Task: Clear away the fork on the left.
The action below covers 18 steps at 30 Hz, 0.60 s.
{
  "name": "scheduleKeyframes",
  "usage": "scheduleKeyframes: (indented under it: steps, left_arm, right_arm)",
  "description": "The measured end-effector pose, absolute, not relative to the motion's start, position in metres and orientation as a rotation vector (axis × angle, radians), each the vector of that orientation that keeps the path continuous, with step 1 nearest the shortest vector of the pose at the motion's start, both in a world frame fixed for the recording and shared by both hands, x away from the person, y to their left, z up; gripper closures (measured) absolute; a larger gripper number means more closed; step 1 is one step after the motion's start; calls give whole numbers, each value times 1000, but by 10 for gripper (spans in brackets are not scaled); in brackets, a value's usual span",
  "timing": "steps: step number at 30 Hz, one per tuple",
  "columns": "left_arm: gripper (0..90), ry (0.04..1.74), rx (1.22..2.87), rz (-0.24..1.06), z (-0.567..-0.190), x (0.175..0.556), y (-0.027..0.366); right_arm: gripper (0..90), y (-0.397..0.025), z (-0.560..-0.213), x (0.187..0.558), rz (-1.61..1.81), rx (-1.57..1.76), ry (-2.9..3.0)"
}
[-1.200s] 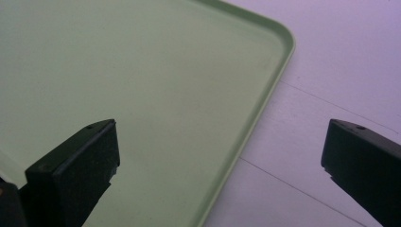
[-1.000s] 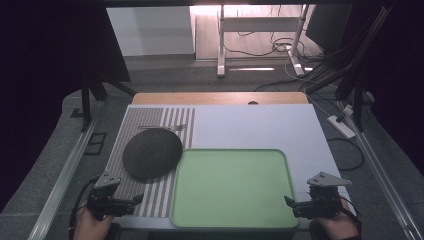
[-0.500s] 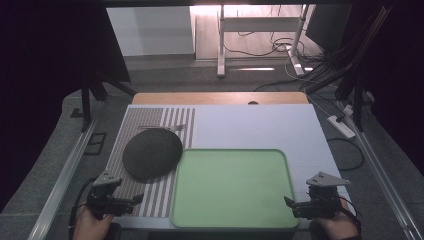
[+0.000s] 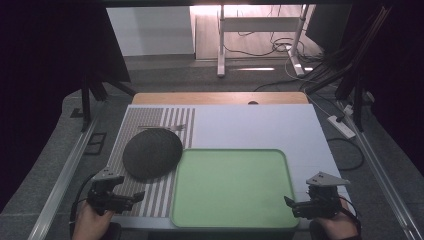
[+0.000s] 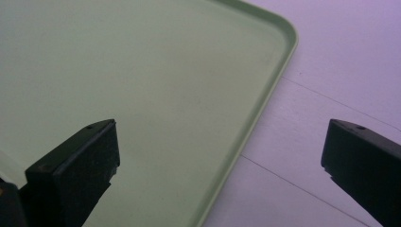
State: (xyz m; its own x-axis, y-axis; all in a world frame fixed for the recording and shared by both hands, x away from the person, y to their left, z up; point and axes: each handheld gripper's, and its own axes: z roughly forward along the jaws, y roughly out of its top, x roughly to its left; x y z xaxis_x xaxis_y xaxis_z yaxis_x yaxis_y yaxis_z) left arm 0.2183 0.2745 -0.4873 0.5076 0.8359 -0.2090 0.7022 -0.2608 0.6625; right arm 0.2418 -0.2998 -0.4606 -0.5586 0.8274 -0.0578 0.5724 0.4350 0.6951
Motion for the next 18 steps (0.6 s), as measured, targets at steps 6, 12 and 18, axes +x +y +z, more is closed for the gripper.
scheduleKeyframes:
  steps: [6,12,18]
  left_arm:
    - [0,1220,2048,265,-488,223,272]
    - [0,1238,2044,263,-489,228,273]
    - [0,1249,2037,278,-488,237,276]
  right_arm:
    - [0,-300,-461,242,891,1188,2303]
    - [0,-299,-461,241,898,1172,2311]
    - [0,-299,-461,242,896,1168,2317]
